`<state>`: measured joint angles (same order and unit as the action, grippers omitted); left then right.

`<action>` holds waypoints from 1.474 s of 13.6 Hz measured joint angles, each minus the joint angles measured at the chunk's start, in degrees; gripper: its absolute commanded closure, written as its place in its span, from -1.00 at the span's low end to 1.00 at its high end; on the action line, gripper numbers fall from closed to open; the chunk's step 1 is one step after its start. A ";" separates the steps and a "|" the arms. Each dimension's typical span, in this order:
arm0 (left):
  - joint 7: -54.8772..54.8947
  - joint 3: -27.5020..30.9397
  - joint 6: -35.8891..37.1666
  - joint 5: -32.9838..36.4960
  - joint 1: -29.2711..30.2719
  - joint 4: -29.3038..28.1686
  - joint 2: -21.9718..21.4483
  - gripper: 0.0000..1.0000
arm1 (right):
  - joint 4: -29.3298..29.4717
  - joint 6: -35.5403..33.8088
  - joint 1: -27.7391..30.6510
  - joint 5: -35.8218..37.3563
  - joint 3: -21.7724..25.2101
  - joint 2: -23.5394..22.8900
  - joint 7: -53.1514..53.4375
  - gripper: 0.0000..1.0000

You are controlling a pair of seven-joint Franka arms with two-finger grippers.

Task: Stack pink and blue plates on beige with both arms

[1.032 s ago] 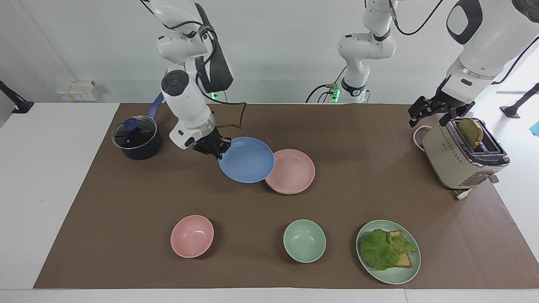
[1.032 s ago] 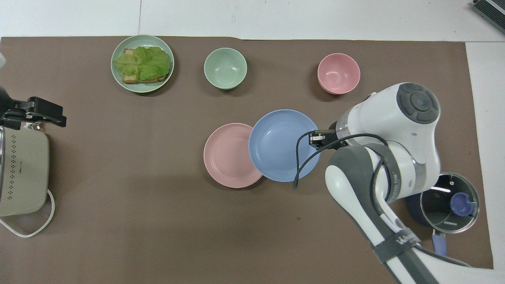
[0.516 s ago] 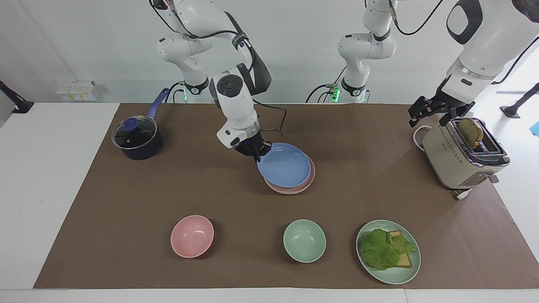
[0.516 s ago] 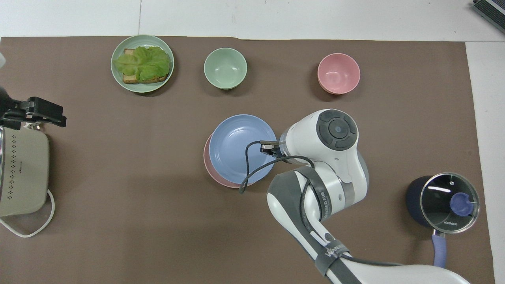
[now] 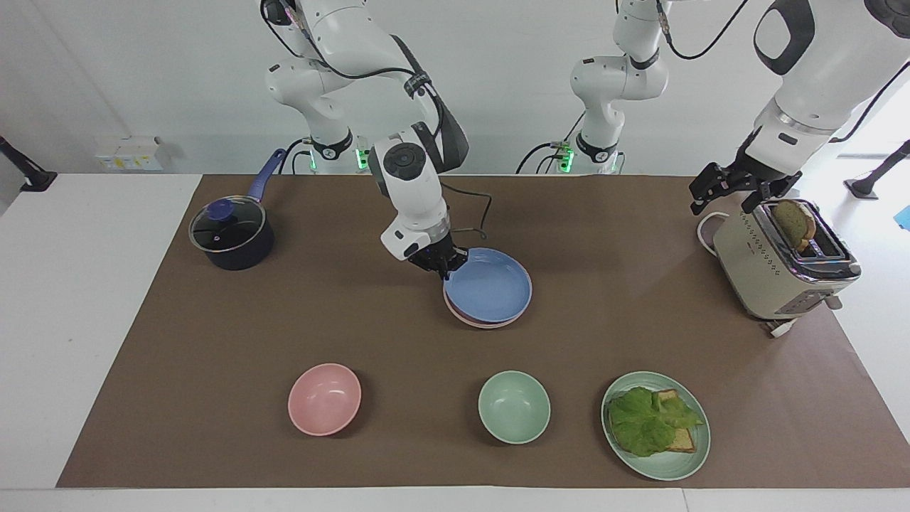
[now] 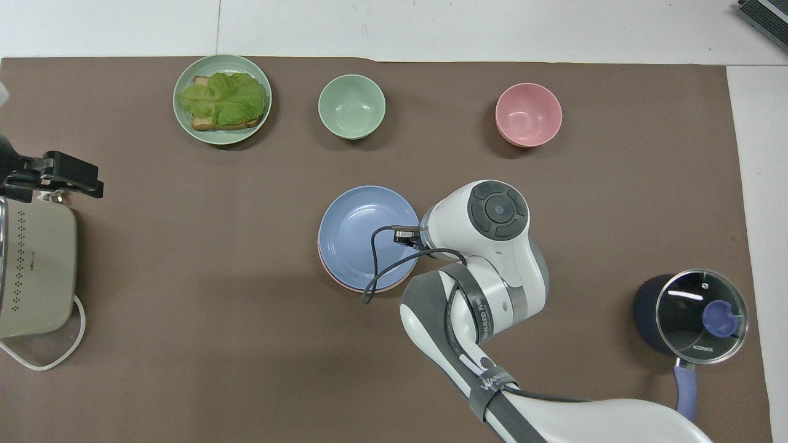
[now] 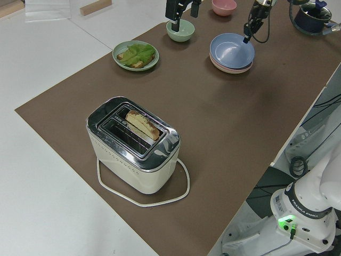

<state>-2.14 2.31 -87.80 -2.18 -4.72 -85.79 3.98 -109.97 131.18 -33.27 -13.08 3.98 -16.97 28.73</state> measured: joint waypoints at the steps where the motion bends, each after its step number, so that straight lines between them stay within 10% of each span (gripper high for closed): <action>1: 0.00 0.00 0.00 0.00 0.00 0.00 0.00 -1.00 | -0.01 0.10 0.00 -0.02 0.01 -0.14 0.00 1.00; 5: 0.00 0.00 0.00 0.00 0.00 0.00 0.00 -1.00 | -0.25 0.13 0.00 -0.05 0.06 -0.38 0.00 0.18; 8: 0.00 0.00 0.00 0.00 0.00 0.00 0.00 -1.00 | -0.27 0.32 0.00 -0.06 0.08 -0.60 0.00 -1.00; 20: 0.00 0.00 0.00 0.00 0.00 0.00 0.00 -1.00 | 1.24 -1.41 9.33 10.07 1.07 5.06 -5.01 -1.00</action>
<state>-2.14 2.31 -87.80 -2.18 -4.72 -85.79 3.98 -108.73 129.77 -23.94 -3.01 5.05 -11.92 23.72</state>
